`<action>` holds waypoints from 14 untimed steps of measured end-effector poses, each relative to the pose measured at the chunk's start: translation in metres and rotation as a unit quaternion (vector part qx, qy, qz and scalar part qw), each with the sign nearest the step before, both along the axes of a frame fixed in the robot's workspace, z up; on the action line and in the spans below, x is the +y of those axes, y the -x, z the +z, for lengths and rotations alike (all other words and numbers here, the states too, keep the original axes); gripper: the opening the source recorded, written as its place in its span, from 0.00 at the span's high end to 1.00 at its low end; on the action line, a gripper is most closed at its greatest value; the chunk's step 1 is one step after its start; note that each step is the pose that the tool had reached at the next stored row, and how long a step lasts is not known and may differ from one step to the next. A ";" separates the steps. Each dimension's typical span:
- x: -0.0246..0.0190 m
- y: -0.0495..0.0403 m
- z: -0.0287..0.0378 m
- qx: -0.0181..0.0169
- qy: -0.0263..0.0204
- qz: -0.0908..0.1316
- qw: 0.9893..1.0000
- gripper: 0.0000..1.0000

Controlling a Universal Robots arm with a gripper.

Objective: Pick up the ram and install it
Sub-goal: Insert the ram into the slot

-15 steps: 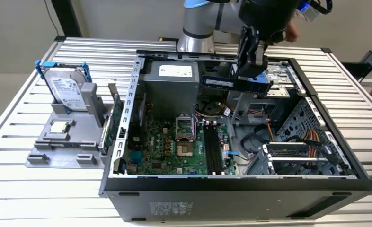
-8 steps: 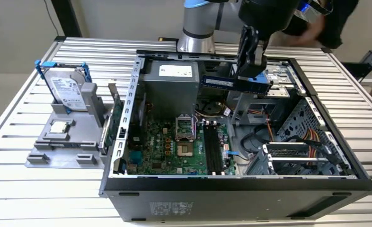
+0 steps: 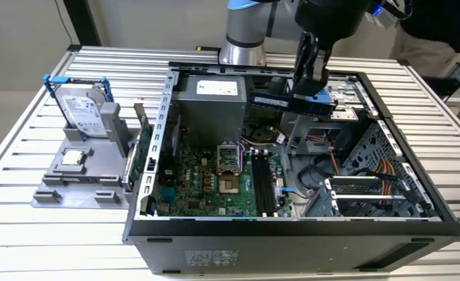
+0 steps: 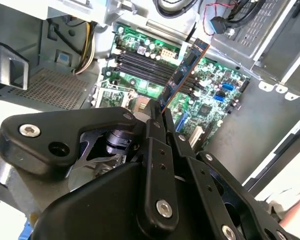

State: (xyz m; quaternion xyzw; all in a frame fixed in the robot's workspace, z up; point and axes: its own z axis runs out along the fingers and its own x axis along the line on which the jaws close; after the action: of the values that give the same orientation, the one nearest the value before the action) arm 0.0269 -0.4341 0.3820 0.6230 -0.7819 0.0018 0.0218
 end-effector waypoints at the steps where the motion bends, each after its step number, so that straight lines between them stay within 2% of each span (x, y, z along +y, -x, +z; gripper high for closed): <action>1: 0.0000 0.0000 0.0000 0.000 0.000 -0.004 1.000 1.00; 8: 0.0000 0.0000 -0.0002 0.000 0.000 -0.033 0.999 1.00; 14: 0.0000 0.0000 -0.0004 0.000 0.000 -0.058 0.998 1.00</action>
State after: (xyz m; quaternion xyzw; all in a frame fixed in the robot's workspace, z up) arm 0.0269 -0.4341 0.3816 0.5765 -0.8168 0.0006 0.0219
